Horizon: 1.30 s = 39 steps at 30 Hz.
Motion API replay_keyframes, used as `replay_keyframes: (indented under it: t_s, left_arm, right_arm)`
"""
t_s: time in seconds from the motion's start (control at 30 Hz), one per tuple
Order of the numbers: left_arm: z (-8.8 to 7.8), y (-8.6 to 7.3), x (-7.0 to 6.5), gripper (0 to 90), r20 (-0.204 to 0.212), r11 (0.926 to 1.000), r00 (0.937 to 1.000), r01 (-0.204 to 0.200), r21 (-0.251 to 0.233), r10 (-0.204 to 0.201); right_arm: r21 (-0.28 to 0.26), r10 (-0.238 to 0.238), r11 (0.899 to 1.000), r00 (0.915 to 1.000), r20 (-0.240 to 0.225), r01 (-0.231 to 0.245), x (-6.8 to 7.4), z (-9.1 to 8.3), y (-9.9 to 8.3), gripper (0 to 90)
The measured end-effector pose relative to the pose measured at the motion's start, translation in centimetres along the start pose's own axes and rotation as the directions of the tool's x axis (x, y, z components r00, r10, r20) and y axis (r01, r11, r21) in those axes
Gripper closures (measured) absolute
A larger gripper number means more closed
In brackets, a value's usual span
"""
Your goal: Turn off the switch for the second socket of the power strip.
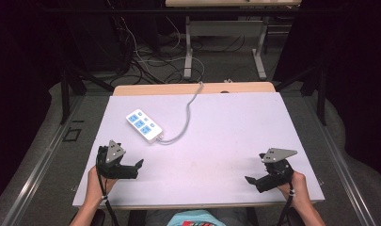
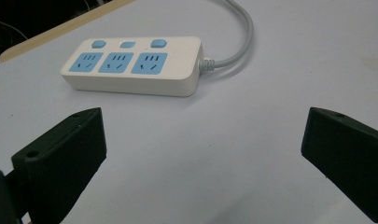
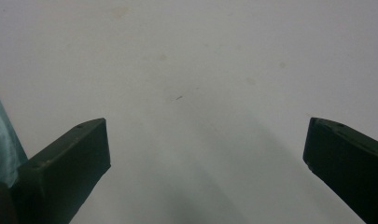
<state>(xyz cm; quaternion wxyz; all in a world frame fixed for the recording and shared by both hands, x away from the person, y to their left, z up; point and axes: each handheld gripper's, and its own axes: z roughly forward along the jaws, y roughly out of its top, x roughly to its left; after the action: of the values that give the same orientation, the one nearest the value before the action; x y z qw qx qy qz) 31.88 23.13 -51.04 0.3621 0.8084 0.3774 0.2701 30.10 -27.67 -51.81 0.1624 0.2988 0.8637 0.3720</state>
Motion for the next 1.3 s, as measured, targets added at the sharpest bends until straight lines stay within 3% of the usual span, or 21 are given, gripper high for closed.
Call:
replay_keyframes:
  t_s: [0.13,0.23,0.47,0.77,0.97,1.3]
  left_arm:
    - [0.2,0.3,0.0,0.0,0.002,1.0000,1.0000,-0.001,0.005,0.001]
    - [0.3,0.5,0.1,0.0,-0.026,0.9996,0.9993,-0.027,0.005,0.027]
    - [1.4,1.1,0.7,0.0,-0.031,0.9998,0.9995,-0.012,0.016,0.012]
    - [3.0,1.4,1.4,0.0,-0.047,0.9972,0.9982,-0.034,0.067,0.037]
    - [3.5,1.5,1.9,0.0,-0.035,0.9962,0.9992,-0.017,0.085,0.020]
    - [4.5,2.0,3.1,0.0,-0.071,0.9974,0.9974,-0.005,0.071,0.010]
  right_arm:
    - [-0.007,0.019,1.000,0.9998,0.008,-0.019,0.2,0.1,0.0,0.3]
    - [-0.013,0.012,1.000,0.9999,0.010,-0.012,0.2,0.2,0.0,0.3]
    - [0.002,0.003,1.000,1.0000,0.001,-0.003,0.2,0.2,0.0,0.3]
    - [-0.003,0.003,1.000,0.9999,0.016,-0.003,0.2,0.3,0.0,0.3]
    - [0.002,-0.007,1.000,1.0000,0.000,0.007,0.2,0.3,0.0,0.3]
    - [0.004,0.003,1.000,1.0000,0.000,-0.003,0.2,0.3,0.0,0.4]
